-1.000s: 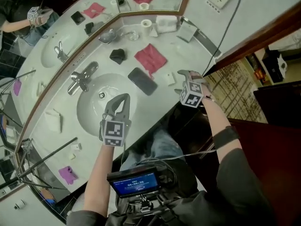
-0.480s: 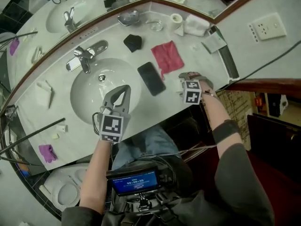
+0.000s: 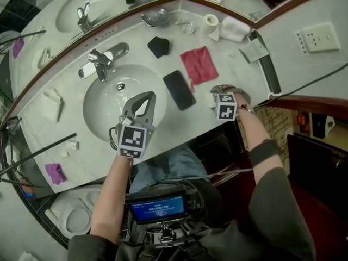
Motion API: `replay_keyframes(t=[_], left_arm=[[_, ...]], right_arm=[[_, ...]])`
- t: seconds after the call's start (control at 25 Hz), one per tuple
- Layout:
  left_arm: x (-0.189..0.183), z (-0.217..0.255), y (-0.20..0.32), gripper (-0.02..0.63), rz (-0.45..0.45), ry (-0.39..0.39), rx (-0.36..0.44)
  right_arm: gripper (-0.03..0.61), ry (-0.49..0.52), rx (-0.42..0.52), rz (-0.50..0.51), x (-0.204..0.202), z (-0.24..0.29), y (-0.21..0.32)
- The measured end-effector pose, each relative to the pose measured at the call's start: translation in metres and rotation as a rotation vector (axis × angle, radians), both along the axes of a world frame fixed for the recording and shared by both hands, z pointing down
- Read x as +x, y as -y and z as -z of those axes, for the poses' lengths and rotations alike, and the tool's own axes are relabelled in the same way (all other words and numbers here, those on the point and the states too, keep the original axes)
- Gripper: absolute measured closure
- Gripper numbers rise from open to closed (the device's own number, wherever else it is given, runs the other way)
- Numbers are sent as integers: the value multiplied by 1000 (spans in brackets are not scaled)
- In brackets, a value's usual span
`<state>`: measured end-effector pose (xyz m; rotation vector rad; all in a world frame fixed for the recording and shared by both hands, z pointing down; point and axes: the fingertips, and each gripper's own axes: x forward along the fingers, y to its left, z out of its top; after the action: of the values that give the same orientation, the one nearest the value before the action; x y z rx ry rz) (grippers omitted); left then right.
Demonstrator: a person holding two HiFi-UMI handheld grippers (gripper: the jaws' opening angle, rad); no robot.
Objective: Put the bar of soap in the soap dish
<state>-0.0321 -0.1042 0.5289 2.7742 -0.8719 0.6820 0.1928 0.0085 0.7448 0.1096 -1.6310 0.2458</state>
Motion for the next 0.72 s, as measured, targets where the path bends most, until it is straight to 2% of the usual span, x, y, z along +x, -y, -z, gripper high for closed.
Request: replay_keyframes(t=[0.2, 0.44, 0.56, 0.72], left_arm=[[-1, 0, 4, 614, -12, 9, 3], [-6, 5, 7, 614, -4, 3, 3], [-11, 8, 11, 614, 10, 2, 11], [-19, 14, 17, 614, 34, -3, 19]], right_arm=[[236, 11, 27, -18, -4, 8, 8], [236, 117, 115, -125, -25, 35, 37], [236, 210, 158, -195, -42, 56, 58], [236, 383, 224, -280, -77, 94, 85]])
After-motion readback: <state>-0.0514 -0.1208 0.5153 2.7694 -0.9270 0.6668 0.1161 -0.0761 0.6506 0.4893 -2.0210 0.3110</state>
